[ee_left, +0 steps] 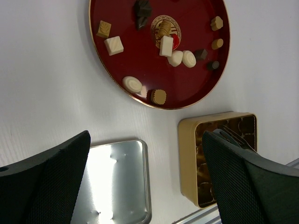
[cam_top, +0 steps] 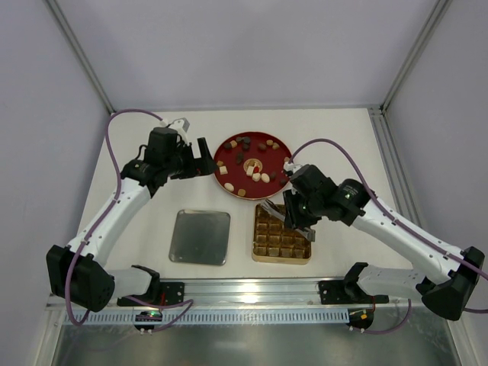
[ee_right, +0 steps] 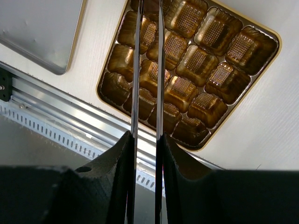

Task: Pack the chocolate

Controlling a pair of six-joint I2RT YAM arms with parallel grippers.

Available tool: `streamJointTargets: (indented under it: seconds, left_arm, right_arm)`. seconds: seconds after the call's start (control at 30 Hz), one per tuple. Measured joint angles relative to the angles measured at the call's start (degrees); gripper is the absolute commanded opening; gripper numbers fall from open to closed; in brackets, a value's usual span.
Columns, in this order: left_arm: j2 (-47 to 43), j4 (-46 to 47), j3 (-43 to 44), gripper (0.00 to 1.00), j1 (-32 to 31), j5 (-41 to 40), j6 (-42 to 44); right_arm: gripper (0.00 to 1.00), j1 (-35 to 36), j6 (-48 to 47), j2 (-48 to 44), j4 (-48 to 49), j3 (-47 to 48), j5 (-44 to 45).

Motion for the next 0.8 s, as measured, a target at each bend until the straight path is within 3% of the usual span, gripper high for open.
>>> streamJointTargets:
  seconds: [0.8]
  left_arm:
    - [0.5, 0.0, -0.1, 1.00, 0.0, 0.1, 0.0]
  right_arm:
    - [0.26, 2.3, 1.4, 0.9, 1.5, -1.3, 2.0]
